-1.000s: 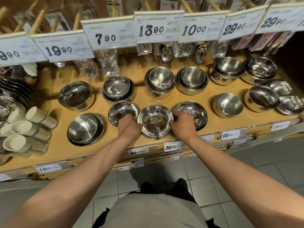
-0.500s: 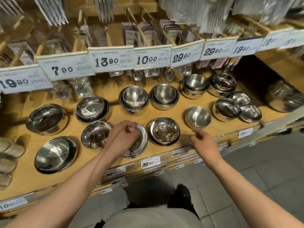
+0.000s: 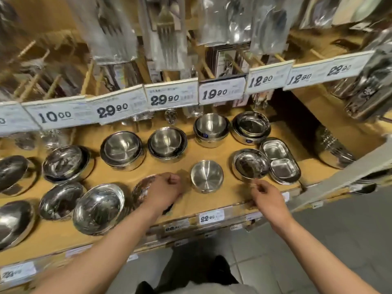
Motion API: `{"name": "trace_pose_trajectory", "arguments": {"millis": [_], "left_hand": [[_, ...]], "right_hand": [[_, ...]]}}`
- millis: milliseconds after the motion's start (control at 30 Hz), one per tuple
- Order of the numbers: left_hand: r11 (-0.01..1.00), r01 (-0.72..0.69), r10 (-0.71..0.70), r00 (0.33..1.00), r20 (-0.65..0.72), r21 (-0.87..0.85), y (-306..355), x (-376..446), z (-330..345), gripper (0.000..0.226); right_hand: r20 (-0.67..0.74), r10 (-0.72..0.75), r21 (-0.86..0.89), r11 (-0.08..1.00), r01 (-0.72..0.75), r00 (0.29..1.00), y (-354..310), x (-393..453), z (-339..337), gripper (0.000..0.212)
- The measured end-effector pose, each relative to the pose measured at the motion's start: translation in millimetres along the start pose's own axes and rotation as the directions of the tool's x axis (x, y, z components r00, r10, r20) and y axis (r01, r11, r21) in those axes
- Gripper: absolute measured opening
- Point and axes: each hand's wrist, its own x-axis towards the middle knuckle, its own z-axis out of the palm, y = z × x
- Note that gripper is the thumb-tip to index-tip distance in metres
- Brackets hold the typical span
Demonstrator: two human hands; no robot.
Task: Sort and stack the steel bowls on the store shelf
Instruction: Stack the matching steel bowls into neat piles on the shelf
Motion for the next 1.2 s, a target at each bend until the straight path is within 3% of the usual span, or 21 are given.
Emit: {"name": "trace_pose_trajectory", "arguments": {"millis": [167,300,533,700,833,900,1033,1133,1200], "left_hand": [[0.976,0.104,-0.093,0.993,-0.068,0.189,13.0,16.7,60.9,0.035],[0.978,0.187,-0.183,0.982,-0.049,0.094,7.6,25.4,83.0,0.045],[0.949,0.261,-0.266,0.964,-0.002,-0.178,2.4,26.7,92.4,0.024],[0.946,0.267,-0.268,0.963,0.019,-0.187,-4.6,20.6,88.4,0.013],[0.933,0.290,-0.289,0.957,0.037,-0.214,-13.7,18.9,84.1,0.018],[0.936,0.283,-0.284,0.959,0.025,-0.211,-16.2,17.5,83.1,0.019],[0.935,0.269,-0.281,0.960,-0.022,-0.230,-16.7,15.0,80.9,0.014],[0.938,0.272,-0.287,0.957,-0.042,-0.217,-16.7,14.7,79.4,0.016],[0.941,0.278,-0.293,0.955,-0.052,-0.193,-15.8,14.0,79.0,0.018]], "right_hand": [[0.065,0.028,-0.050,0.998,-0.025,0.998,14.6,24.7,-42.7,0.030],[0.100,0.035,-0.054,0.998,-0.029,0.994,18.2,38.4,-52.0,0.030],[0.096,0.084,-0.076,0.994,-0.077,0.992,22.3,56.9,-50.4,0.024],[0.131,0.071,-0.012,0.998,-0.070,0.989,15.6,66.8,-40.1,0.031],[0.034,0.070,-0.070,0.995,-0.068,0.997,13.7,78.1,-30.3,0.036],[0.009,0.079,-0.138,0.987,-0.077,0.997,11.3,81.5,-27.9,0.027],[0.099,0.042,-0.253,0.967,-0.016,0.994,8.5,83.3,-19.2,0.020],[0.096,0.100,-0.051,0.994,-0.096,0.990,10.5,85.9,-12.0,0.016],[0.151,0.182,0.227,0.950,-0.213,0.972,10.6,89.5,-8.6,0.042]]}}
